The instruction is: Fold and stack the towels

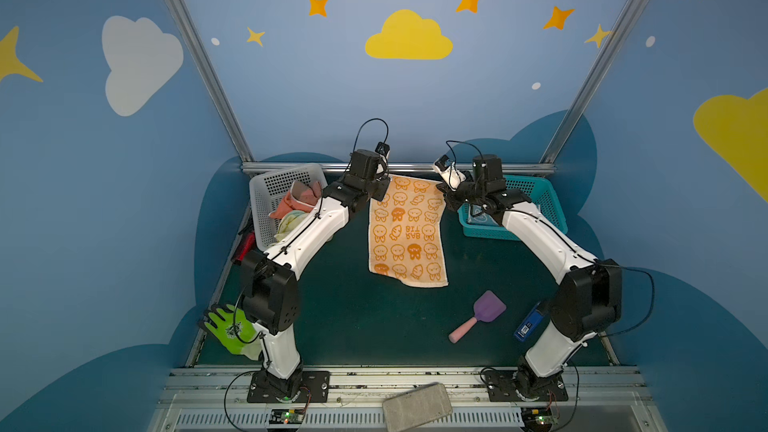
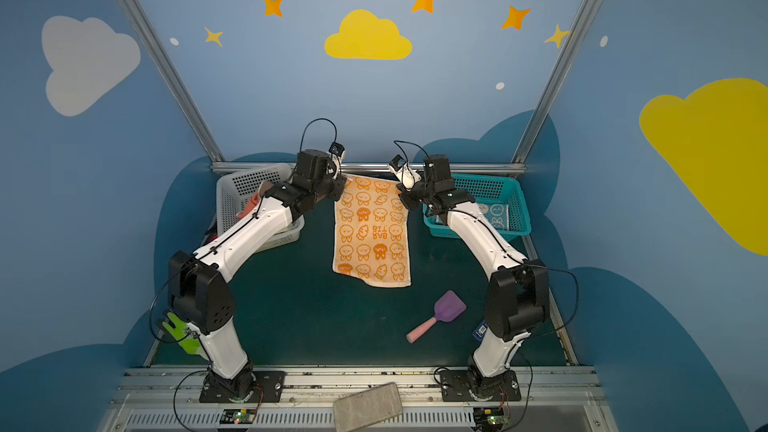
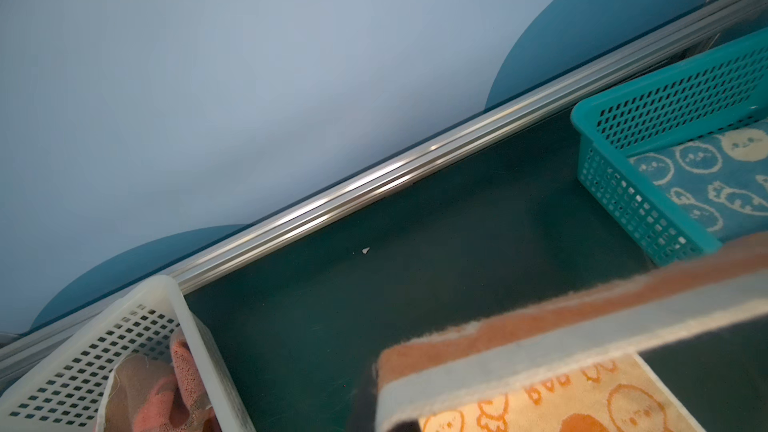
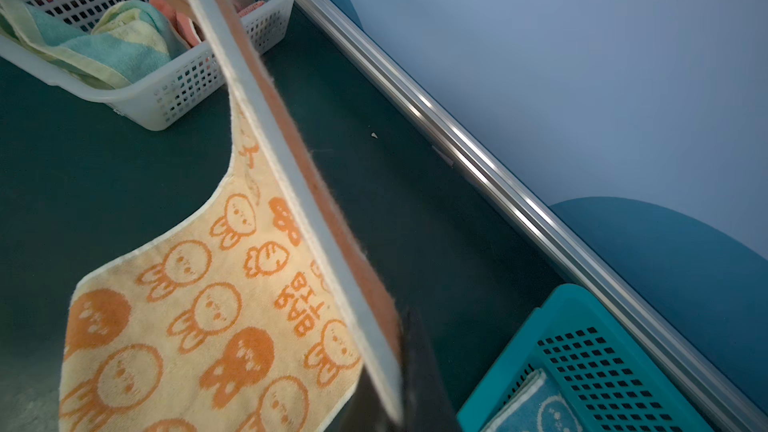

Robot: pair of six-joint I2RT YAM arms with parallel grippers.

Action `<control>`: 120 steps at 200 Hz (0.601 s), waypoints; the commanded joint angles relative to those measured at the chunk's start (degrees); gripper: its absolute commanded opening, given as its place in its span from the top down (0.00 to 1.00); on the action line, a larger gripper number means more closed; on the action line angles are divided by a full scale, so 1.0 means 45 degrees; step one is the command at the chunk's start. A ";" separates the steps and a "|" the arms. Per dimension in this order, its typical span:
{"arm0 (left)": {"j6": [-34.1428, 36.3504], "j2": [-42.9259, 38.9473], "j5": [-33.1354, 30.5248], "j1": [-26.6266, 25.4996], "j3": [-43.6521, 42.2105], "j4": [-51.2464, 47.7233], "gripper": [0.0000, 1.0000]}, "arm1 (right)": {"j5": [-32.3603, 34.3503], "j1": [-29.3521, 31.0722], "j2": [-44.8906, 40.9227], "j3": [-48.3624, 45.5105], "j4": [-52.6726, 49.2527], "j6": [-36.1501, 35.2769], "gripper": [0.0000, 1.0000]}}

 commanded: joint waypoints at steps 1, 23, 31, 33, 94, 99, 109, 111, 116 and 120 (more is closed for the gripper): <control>-0.0490 -0.0895 -0.1098 0.0482 0.0302 -0.0040 0.96 | 0.0273 -0.0422 -0.1085 0.0077 0.0288 0.0373 1.00; -0.0566 -0.2194 -0.0158 0.0457 -0.0426 0.0268 0.96 | 0.0003 -0.0298 -0.2136 -0.0152 -0.0055 0.0300 1.00; -0.0624 -0.2769 0.0260 0.0446 -0.0780 0.0397 0.96 | -0.0201 -0.0252 -0.2542 -0.0266 -0.0177 0.0205 1.00; -0.0651 -0.2892 0.0358 0.0446 -0.0889 0.0439 0.96 | -0.0247 -0.0219 -0.2643 -0.0273 -0.0227 0.0189 1.00; -0.0391 -0.7620 0.3537 -0.0100 -0.2881 -0.0279 0.96 | -0.2147 0.0556 -0.5802 -0.0873 -0.1695 -0.0331 1.00; -0.0347 -0.8026 0.3640 -0.0221 -0.3085 -0.0301 0.96 | -0.2318 0.0631 -0.6086 -0.0954 -0.1677 -0.0248 1.00; -0.0276 -0.8899 0.3929 -0.0428 -0.3511 -0.0321 0.96 | -0.2750 0.0740 -0.6656 -0.1226 -0.1605 -0.0057 1.00; -0.0276 -0.9034 0.4000 -0.0461 -0.3588 -0.0307 0.96 | -0.2808 0.0776 -0.6767 -0.1260 -0.1590 0.0006 1.00; -0.0310 -0.9476 0.4145 -0.0552 -0.3782 -0.0269 0.96 | -0.2952 0.0840 -0.7031 -0.1353 -0.1533 0.0147 1.00; -0.0360 -0.9793 0.4233 -0.0614 -0.3943 -0.0211 0.96 | -0.3111 0.0885 -0.7232 -0.1418 -0.1524 0.0205 1.00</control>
